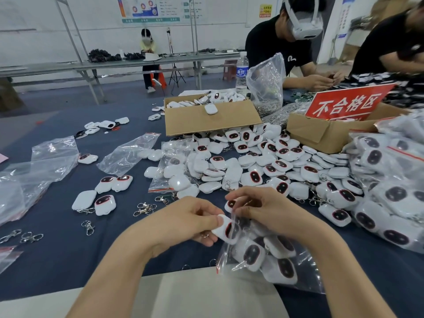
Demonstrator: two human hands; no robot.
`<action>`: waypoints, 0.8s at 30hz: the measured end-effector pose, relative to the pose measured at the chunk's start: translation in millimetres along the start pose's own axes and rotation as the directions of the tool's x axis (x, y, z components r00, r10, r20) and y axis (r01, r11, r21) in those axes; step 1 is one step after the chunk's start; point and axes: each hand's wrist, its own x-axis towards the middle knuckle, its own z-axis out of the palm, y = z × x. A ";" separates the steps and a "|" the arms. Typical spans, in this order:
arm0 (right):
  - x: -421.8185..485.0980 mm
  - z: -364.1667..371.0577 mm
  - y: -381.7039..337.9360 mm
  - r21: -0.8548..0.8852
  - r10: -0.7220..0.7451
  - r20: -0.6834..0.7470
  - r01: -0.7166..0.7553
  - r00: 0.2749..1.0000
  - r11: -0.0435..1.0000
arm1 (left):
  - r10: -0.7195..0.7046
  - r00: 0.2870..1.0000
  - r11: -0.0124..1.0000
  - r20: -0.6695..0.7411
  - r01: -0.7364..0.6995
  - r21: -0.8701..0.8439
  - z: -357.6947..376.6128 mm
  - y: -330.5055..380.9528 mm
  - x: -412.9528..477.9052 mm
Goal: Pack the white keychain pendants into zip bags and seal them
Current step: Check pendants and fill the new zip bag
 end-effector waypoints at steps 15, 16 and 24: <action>6.7 6.0 -3.5 0.064 -0.058 -0.144 0.068 0.988 0.996 | 0.001 0.995 0.988 -0.098 -0.016 -0.155 16.2 2.4 13.1; 6.5 6.6 -3.5 0.062 -0.064 -0.145 0.074 0.987 0.995 | 0.000 0.995 0.990 -0.096 -0.013 -0.139 15.1 2.2 13.2; 5.8 -5.4 6.0 -0.019 -0.145 -0.538 0.159 0.830 0.987 | -0.063 0.988 0.975 -0.142 0.030 -0.219 3.8 -1.8 11.3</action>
